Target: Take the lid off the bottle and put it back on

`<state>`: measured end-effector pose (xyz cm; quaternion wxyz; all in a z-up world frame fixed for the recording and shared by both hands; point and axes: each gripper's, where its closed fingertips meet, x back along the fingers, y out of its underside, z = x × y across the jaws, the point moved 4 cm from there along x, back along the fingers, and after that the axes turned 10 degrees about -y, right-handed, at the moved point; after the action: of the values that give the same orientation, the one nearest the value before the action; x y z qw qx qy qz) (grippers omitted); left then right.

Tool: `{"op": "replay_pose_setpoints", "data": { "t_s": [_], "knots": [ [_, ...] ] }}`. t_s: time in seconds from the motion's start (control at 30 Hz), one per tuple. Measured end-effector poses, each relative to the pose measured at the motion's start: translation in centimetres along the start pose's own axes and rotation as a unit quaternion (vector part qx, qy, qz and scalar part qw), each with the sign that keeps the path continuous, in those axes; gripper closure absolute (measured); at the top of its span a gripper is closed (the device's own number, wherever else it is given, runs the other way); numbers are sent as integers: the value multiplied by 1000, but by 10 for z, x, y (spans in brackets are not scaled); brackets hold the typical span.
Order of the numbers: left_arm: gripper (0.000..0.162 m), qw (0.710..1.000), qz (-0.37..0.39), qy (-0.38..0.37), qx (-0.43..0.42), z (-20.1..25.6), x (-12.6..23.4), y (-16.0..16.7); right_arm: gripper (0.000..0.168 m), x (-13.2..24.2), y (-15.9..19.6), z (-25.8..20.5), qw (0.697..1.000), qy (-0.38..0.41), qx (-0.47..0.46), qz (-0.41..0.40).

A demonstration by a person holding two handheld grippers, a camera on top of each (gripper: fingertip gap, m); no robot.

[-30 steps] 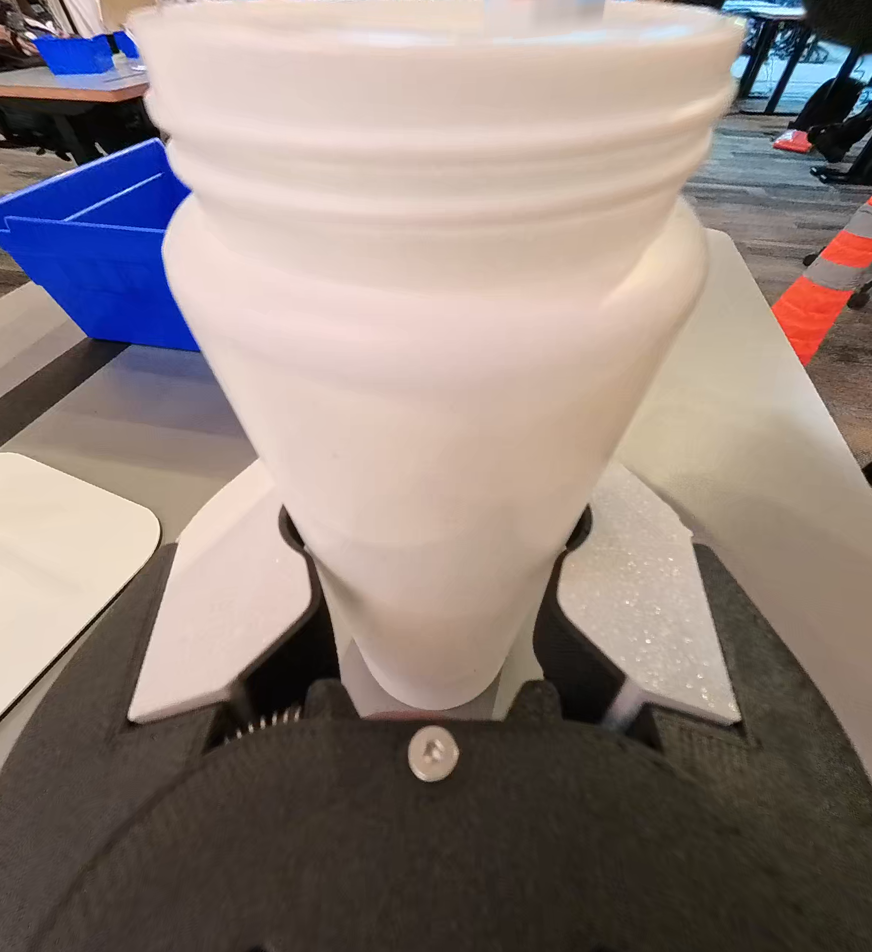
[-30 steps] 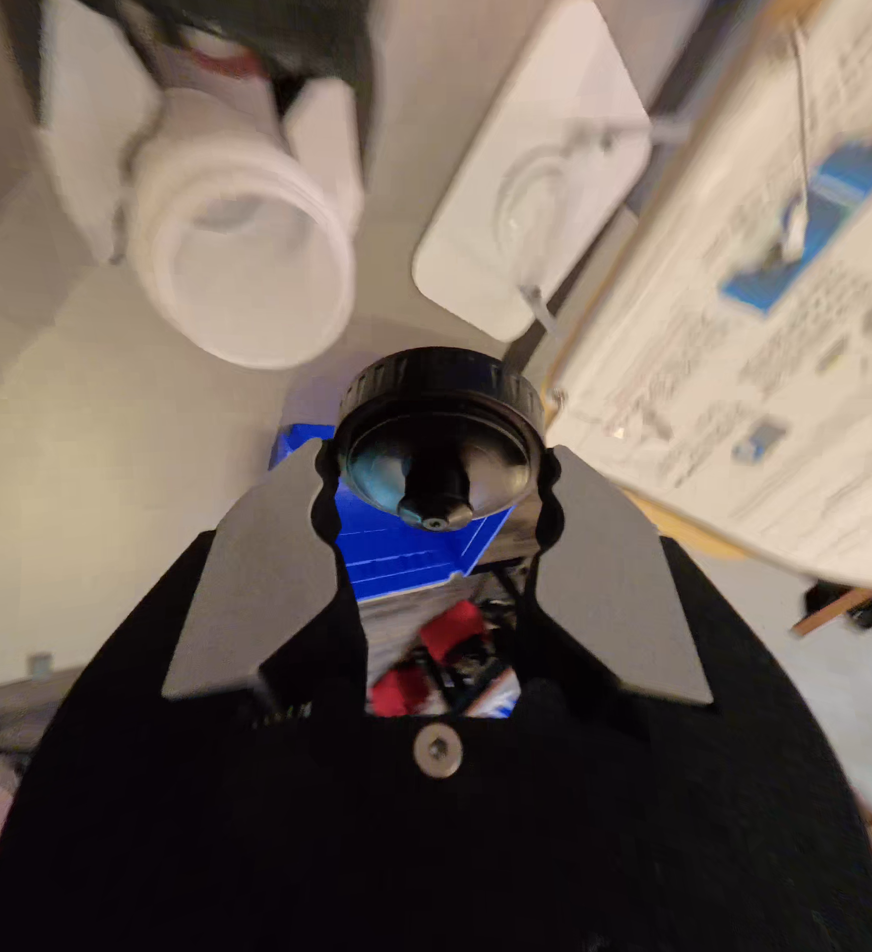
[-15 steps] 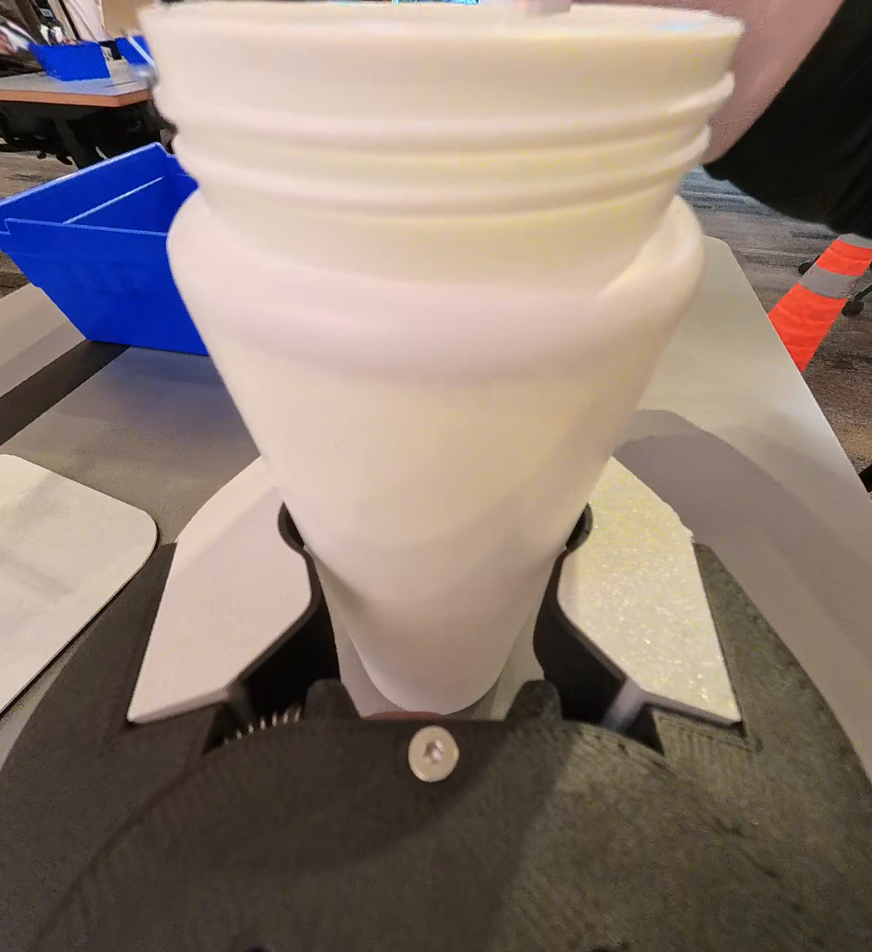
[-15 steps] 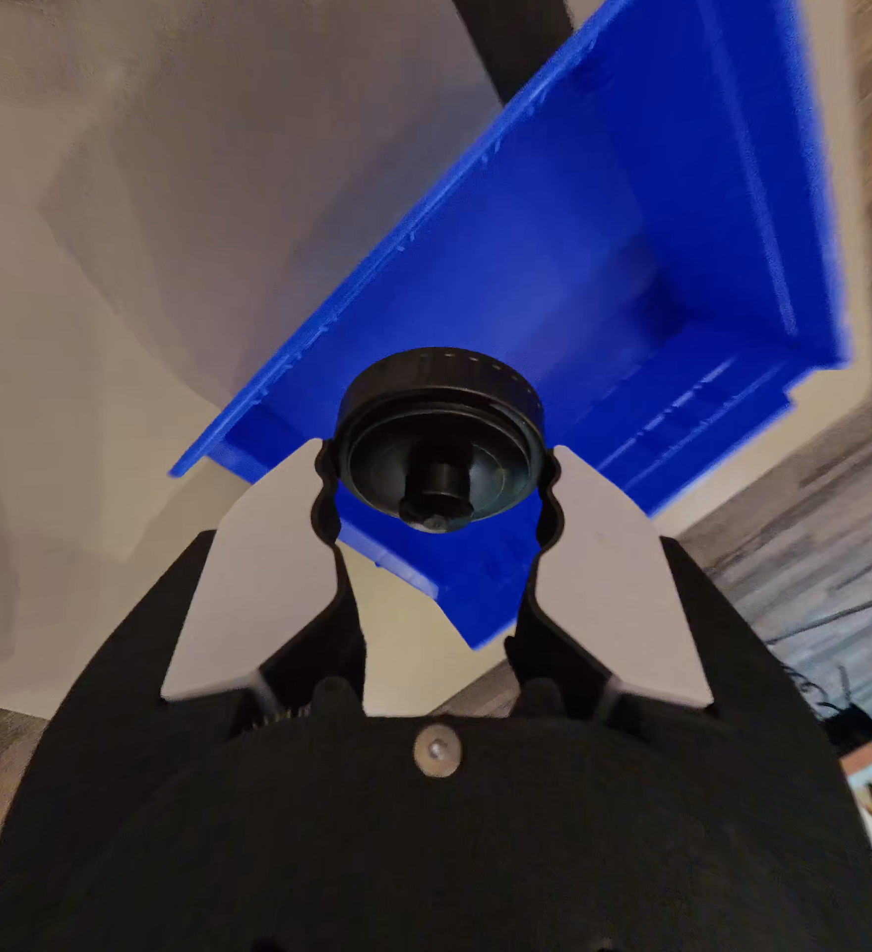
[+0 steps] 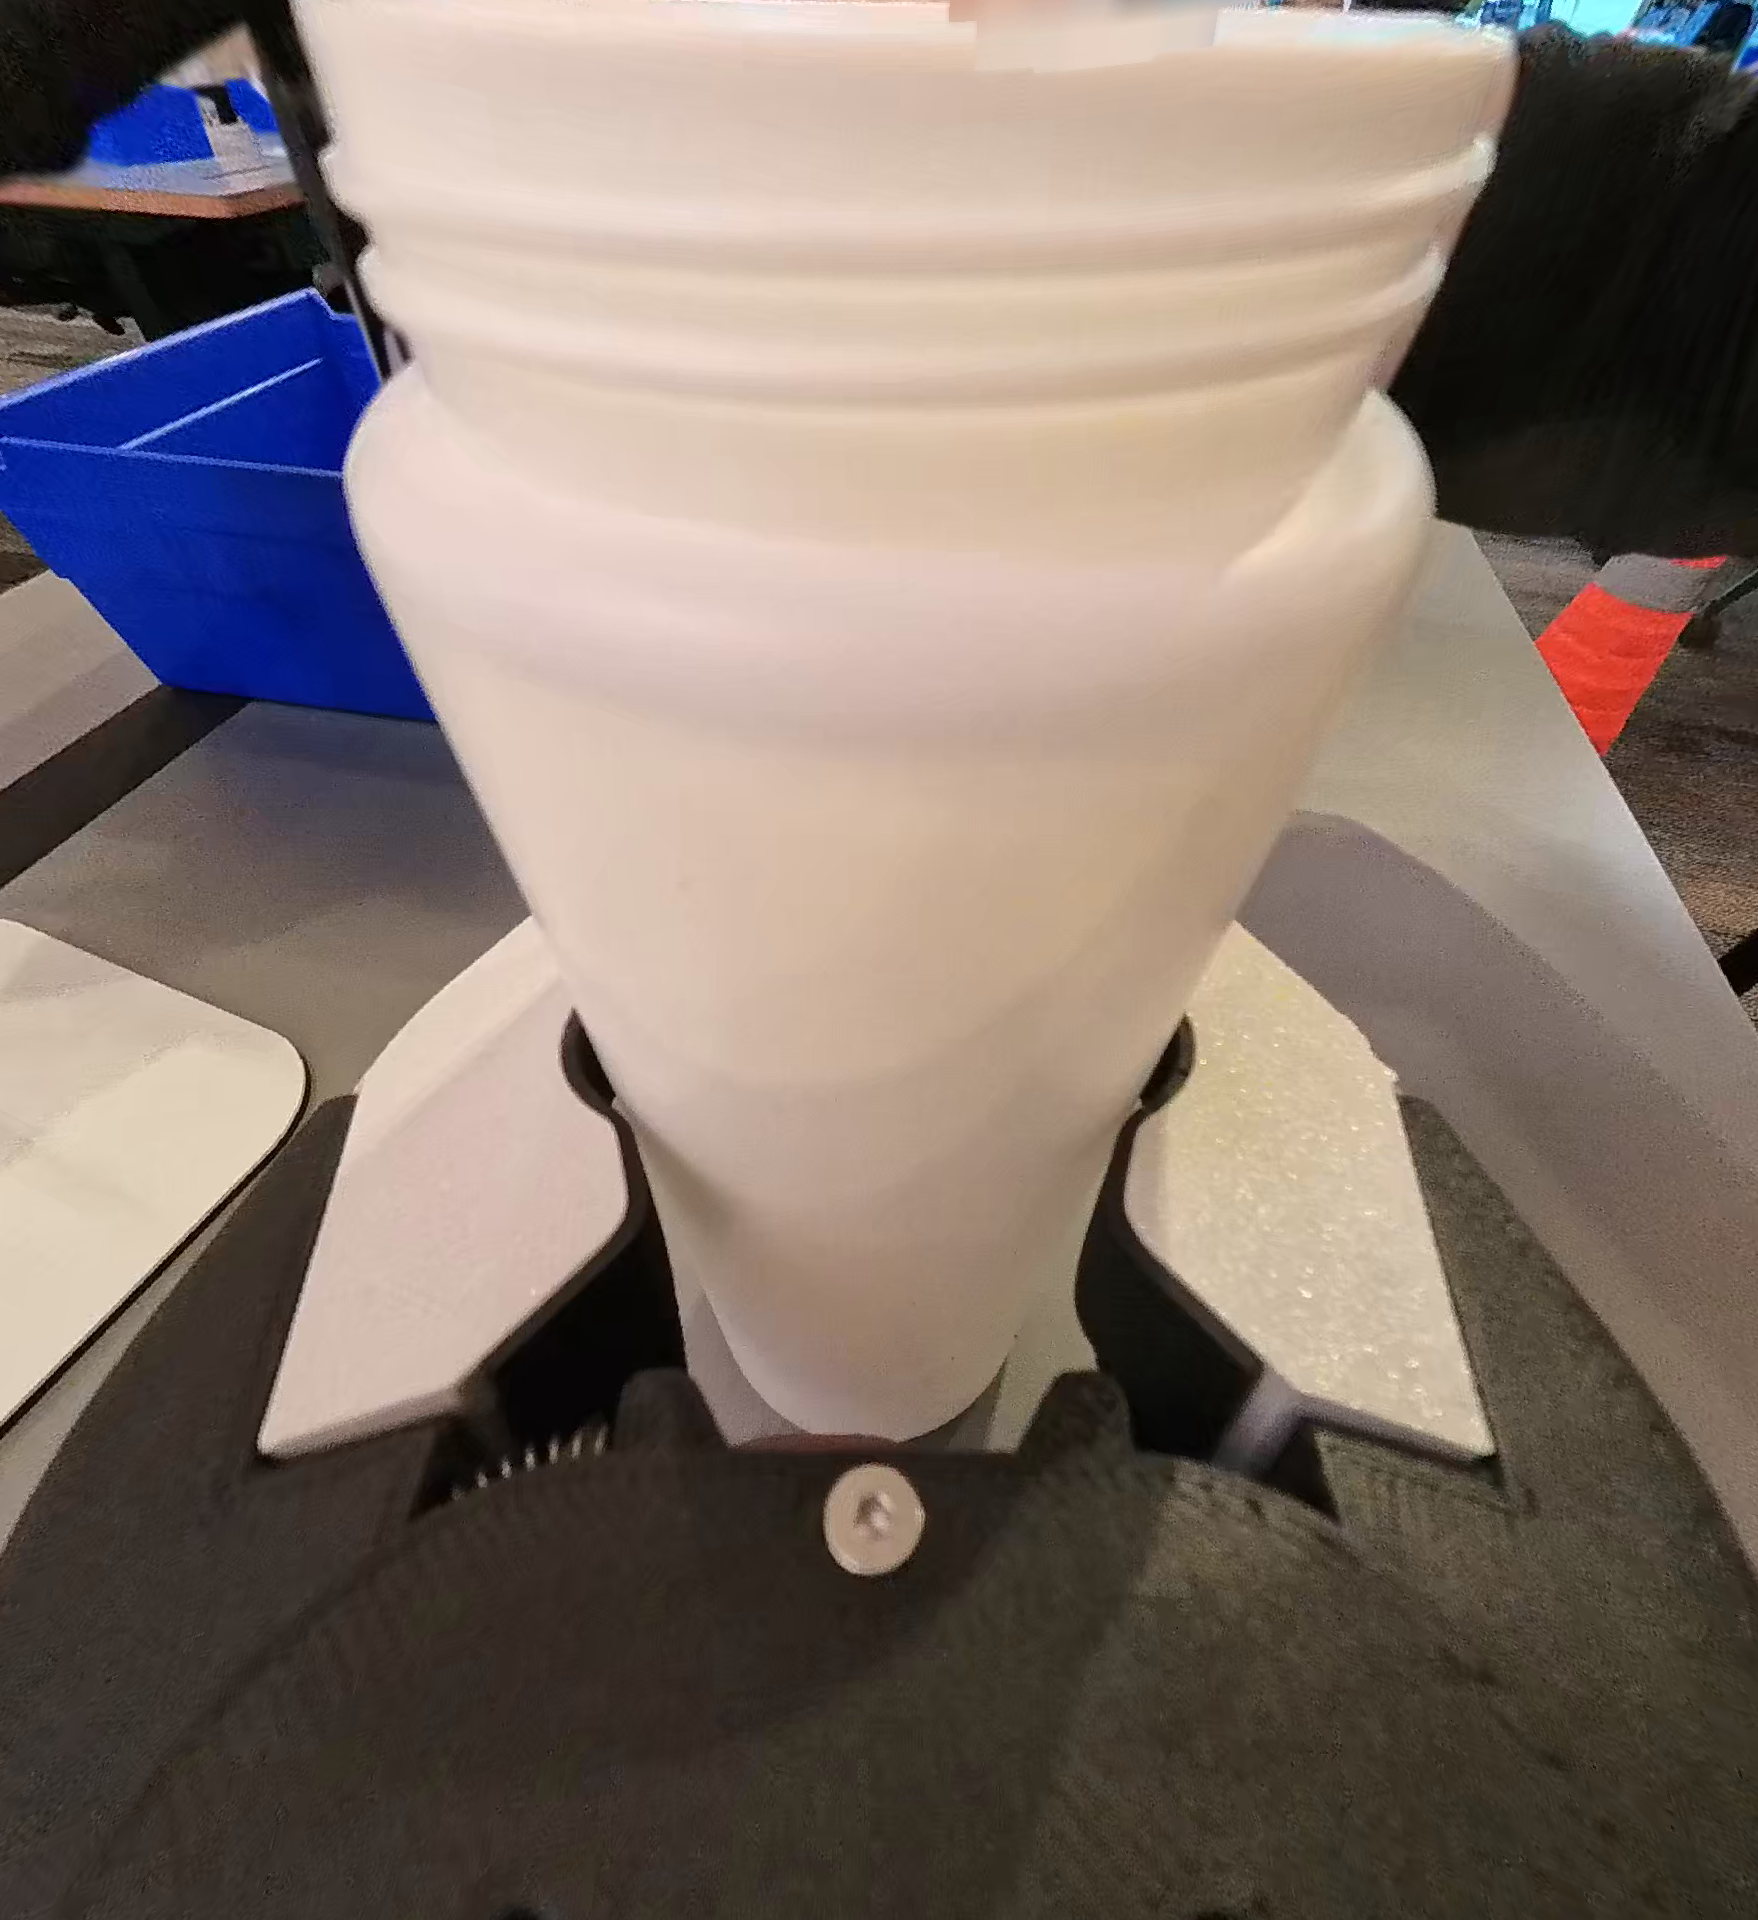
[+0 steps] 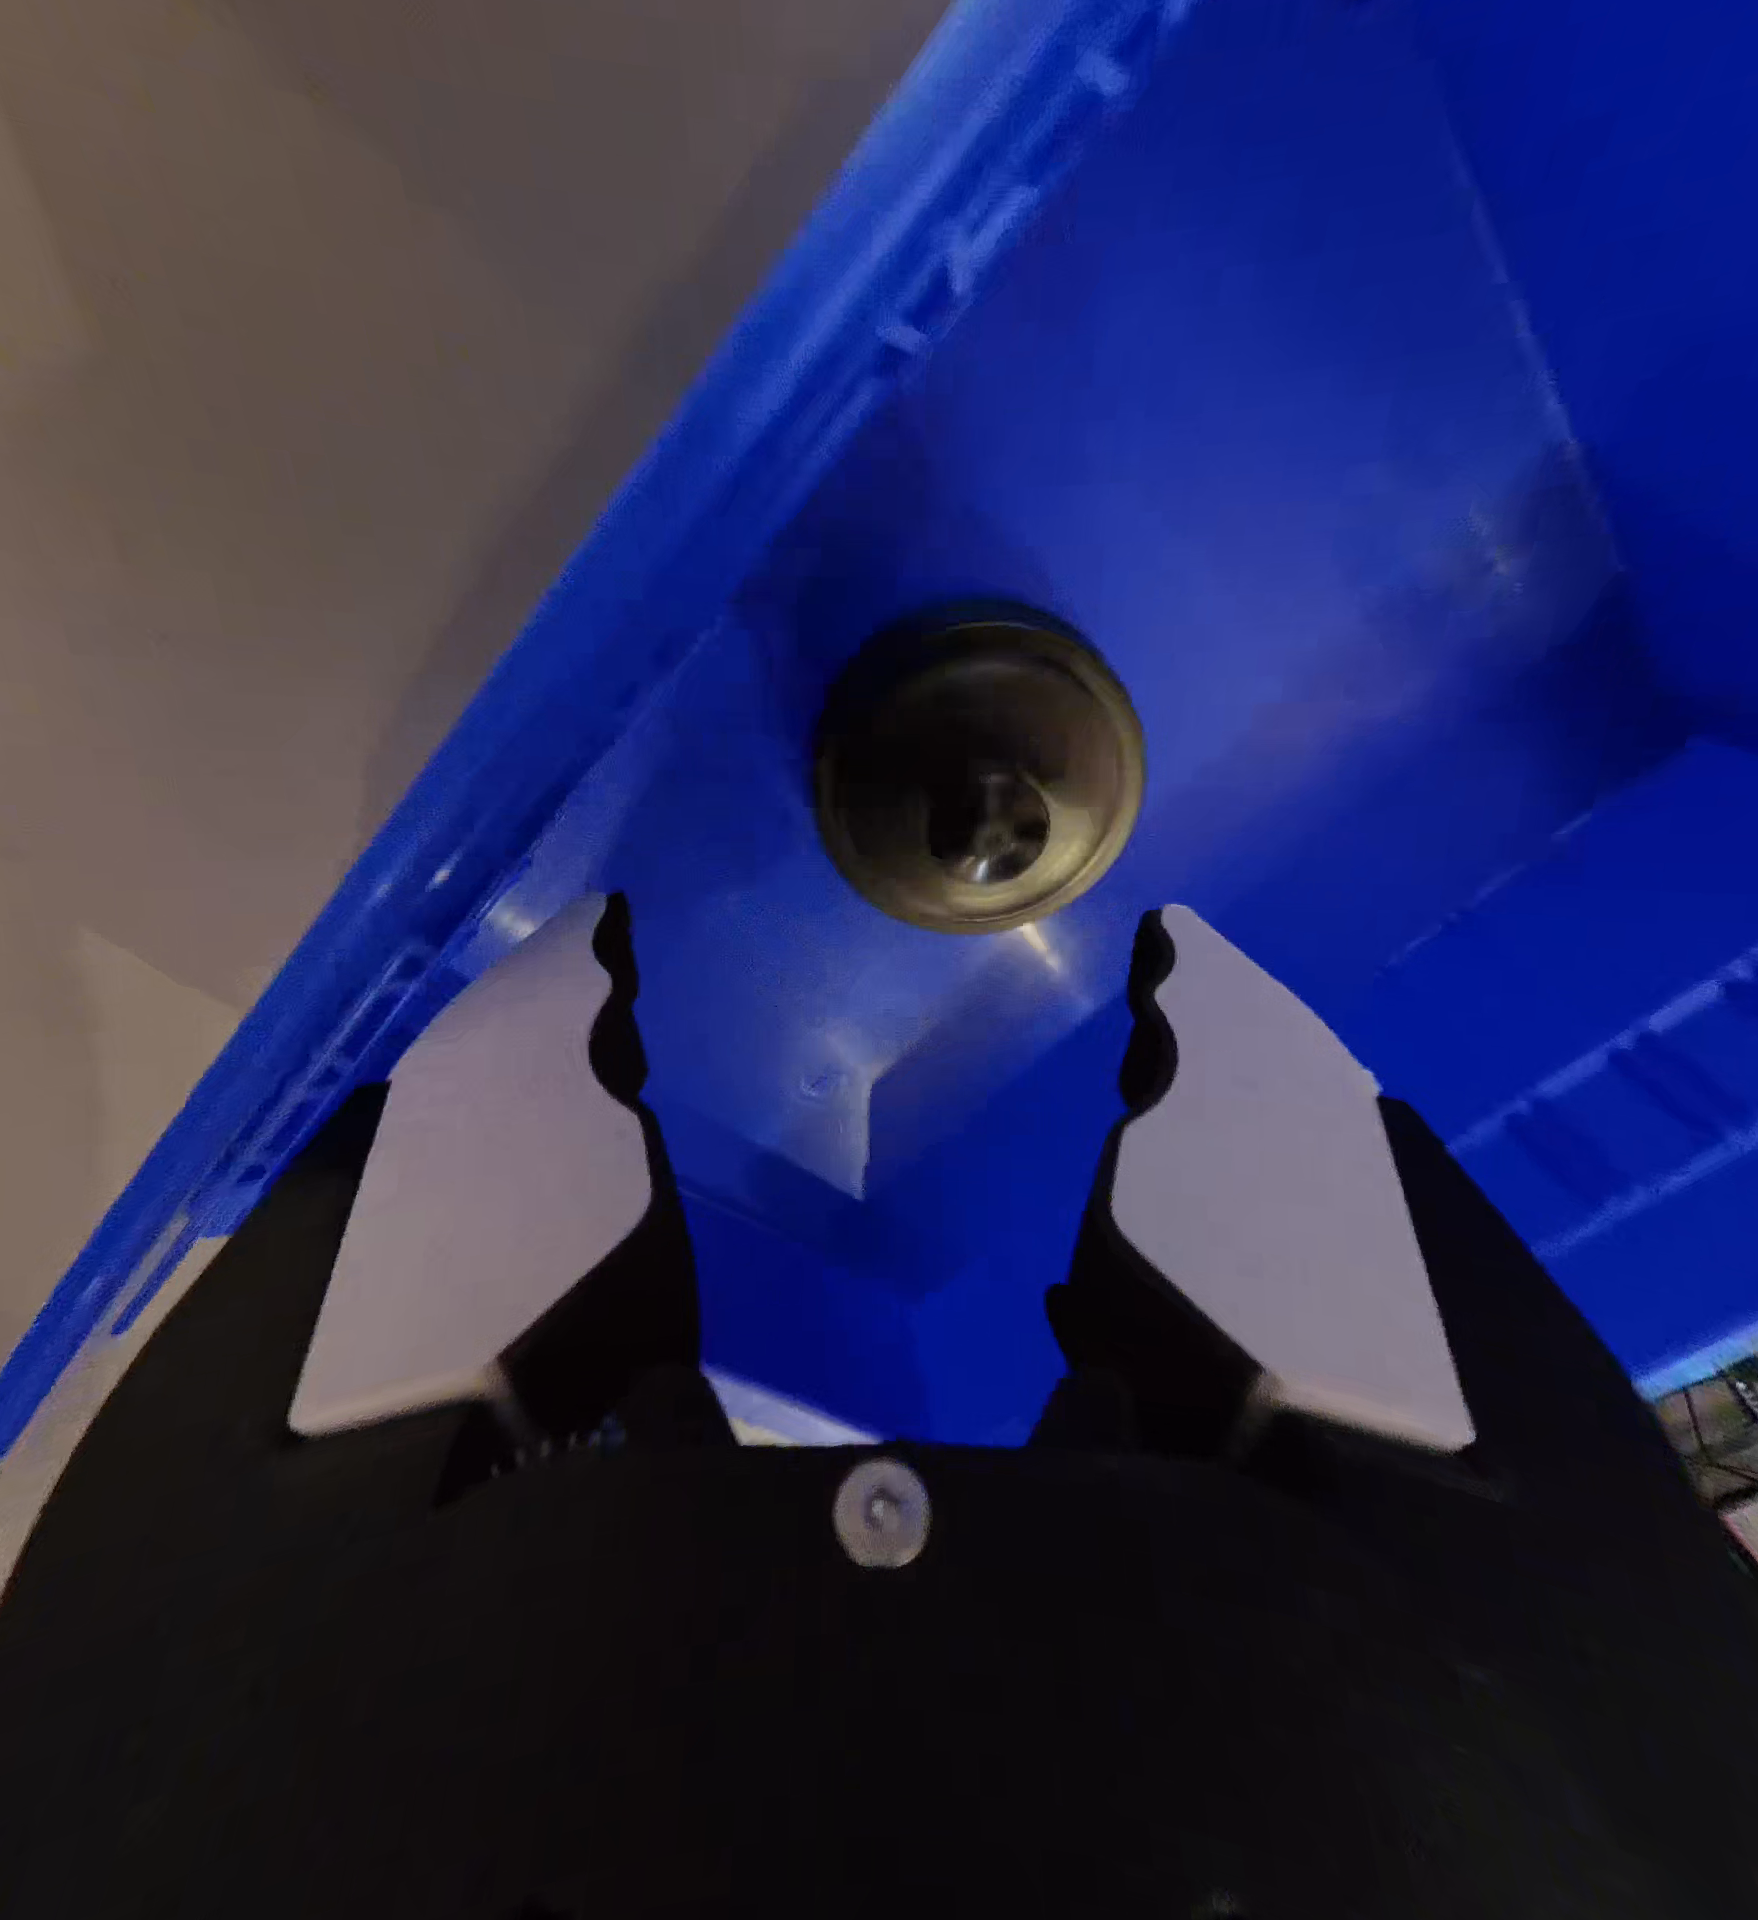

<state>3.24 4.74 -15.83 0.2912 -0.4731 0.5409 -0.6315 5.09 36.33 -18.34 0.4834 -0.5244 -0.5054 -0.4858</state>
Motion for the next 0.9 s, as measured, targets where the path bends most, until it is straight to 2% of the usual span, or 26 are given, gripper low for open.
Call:
{"op": "replay_pose_setpoints", "data": {
  "t_s": [0.07, 0.13, 0.17, 0.27, 0.37, 0.47, 0.53, 0.6, 0.7, 0.8, 0.9],
  "knots": [
    [62, 1000, -1, 0, 0, 0, 0, 0, 78, 25, 5, -7, 999, 25, -4, 34],
    [62, 1000, -1, -1, 0, 0, 0, 0, 85, 56, 4, -38, 993, 18, 37, 109],
    [62, 1000, -1, -1, 0, 0, 0, 0, 87, 69, 3, -64, 986, -12, 68, 152],
    [62, 1000, -1, -1, 0, 0, 0, 0, 68, 96, 5, -160, 935, -123, 206, 260],
    [62, 1000, -1, -2, 0, 0, -1, 0, 52, 93, 13, -243, 880, -193, 317, 297],
    [62, 1000, 0, -3, 0, 1, -1, 0, 44, 73, 13, -294, 852, -242, 359, 295],
    [62, 1000, 1, -2, 0, 1, -2, -1, 49, 56, 4, -305, 857, -237, 354, 289],
    [62, 1000, 1, -2, 0, 2, -2, -1, 61, 47, -3, -314, 846, -259, 352, 304],
    [63, 1000, -3, -1, 6, 0, 0, 0, 66, 50, -7, -314, 826, -287, 340, 347],
    [64, 1000, -14, -6, 3, 1, -3, 4, 67, 51, -4, -309, 824, -296, 327, 355],
    [75, 1000, 8, 3, 21, 1, 0, 1, 68, 71, 2, -296, 820, -305, 301, 380]
  ]
}}
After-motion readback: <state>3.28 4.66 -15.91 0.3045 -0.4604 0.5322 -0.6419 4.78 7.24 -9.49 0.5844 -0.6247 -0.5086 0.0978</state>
